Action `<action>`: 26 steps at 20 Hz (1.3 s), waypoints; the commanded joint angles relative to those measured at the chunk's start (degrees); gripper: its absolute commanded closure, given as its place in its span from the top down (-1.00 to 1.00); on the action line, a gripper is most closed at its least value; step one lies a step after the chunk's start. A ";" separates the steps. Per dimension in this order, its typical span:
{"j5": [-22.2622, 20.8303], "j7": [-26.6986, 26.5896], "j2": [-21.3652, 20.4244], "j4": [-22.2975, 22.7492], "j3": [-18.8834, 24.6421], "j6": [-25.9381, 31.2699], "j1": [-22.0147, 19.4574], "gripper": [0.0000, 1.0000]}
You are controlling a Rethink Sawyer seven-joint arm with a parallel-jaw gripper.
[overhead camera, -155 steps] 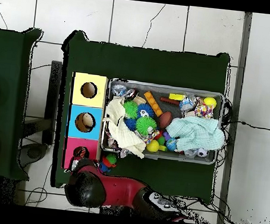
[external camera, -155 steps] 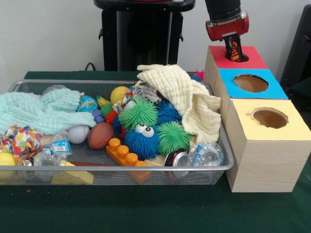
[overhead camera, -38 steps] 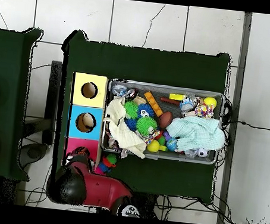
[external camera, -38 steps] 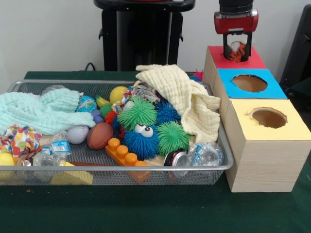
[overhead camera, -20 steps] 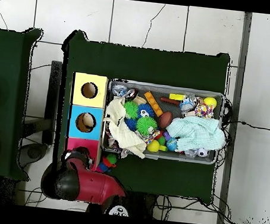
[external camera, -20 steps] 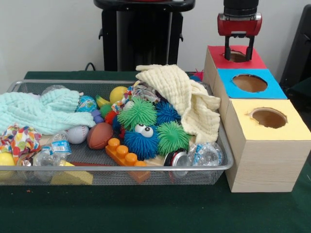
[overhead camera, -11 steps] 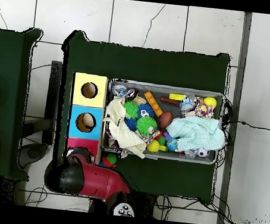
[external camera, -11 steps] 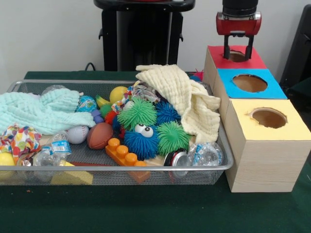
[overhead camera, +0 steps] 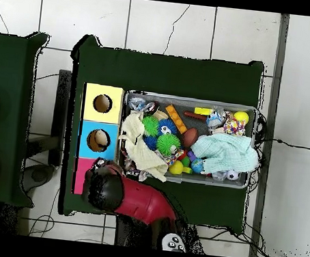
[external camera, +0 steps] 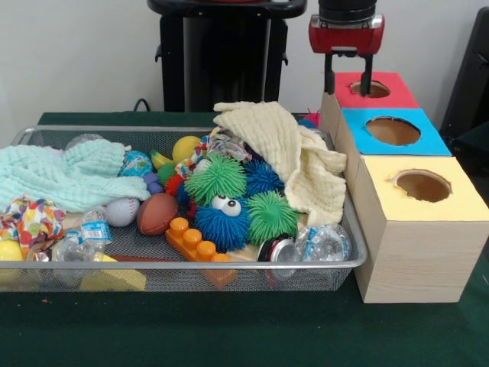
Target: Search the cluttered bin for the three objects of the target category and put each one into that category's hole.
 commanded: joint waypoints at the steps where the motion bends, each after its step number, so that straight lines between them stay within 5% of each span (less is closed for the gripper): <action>1: -3.82 0.20 -1.52 -6.10 2.55 6.88 -5.04 1.00; 10: -13.99 -8.23 1.35 -4.55 8.16 3.96 -19.10 1.00; 17: -26.99 -14.01 6.71 -9.71 10.89 5.75 -29.55 1.00; 26: -42.77 -15.24 13.26 -16.69 13.25 5.93 -37.69 1.00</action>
